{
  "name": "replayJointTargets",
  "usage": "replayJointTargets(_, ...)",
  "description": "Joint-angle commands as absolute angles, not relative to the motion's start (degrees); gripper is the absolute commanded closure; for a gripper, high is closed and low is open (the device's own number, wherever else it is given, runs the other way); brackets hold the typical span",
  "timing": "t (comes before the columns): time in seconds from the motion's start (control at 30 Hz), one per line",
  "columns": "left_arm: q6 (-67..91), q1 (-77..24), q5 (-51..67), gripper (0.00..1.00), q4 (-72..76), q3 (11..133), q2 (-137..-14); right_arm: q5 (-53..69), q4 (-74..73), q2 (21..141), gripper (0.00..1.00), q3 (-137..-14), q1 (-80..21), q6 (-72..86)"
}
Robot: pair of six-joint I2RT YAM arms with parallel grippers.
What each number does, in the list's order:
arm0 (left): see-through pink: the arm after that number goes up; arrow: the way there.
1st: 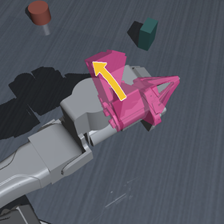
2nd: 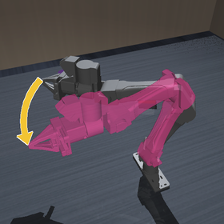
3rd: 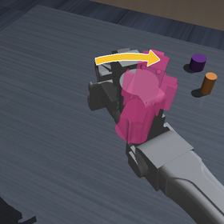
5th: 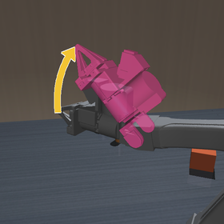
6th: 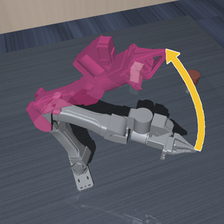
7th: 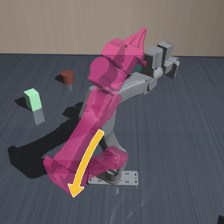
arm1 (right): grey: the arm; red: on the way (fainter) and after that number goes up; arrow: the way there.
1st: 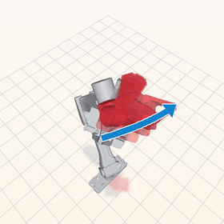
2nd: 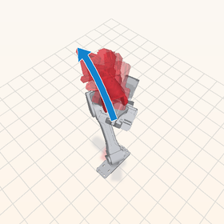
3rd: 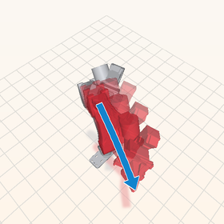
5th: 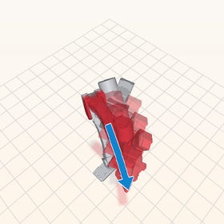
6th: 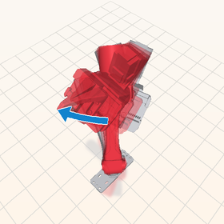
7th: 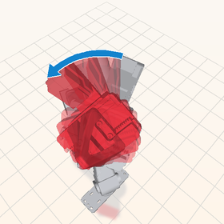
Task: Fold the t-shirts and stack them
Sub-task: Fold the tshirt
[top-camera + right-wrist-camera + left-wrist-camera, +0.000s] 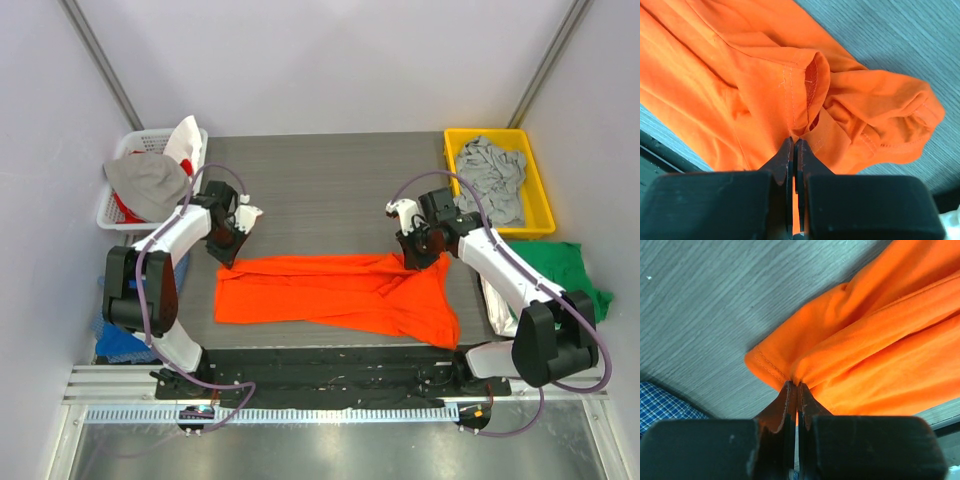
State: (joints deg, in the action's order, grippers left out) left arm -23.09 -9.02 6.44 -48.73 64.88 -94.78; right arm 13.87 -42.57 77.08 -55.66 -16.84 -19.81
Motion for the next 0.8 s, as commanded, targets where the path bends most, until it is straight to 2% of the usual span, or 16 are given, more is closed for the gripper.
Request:
replayJointTargets(0.0, -24.3, -9.1, 5.7, 0.96, -49.6, 64.3, -91.7, 13.9, -43.8, 74.3, 0.99, -55.4, -17.1, -20.7)
replayJointTargets(0.1, -24.3, -9.2, 5.6, 0.95, -49.6, 64.1, -91.8, 14.0, -43.9, 73.8, 0.99, -54.8, -17.1, -20.7)
replayJointTargets(0.2, -24.3, -9.2, 6.0, 0.91, -50.3, 64.3, -92.7, 14.4, -43.9, 74.0, 0.99, -54.0, -17.1, -20.7)
replayJointTargets(0.77, -26.1, -9.5, 4.6, 0.90, -53.7, 64.3, -93.3, 14.1, -45.3, 72.5, 0.99, -53.3, -17.2, -20.7)
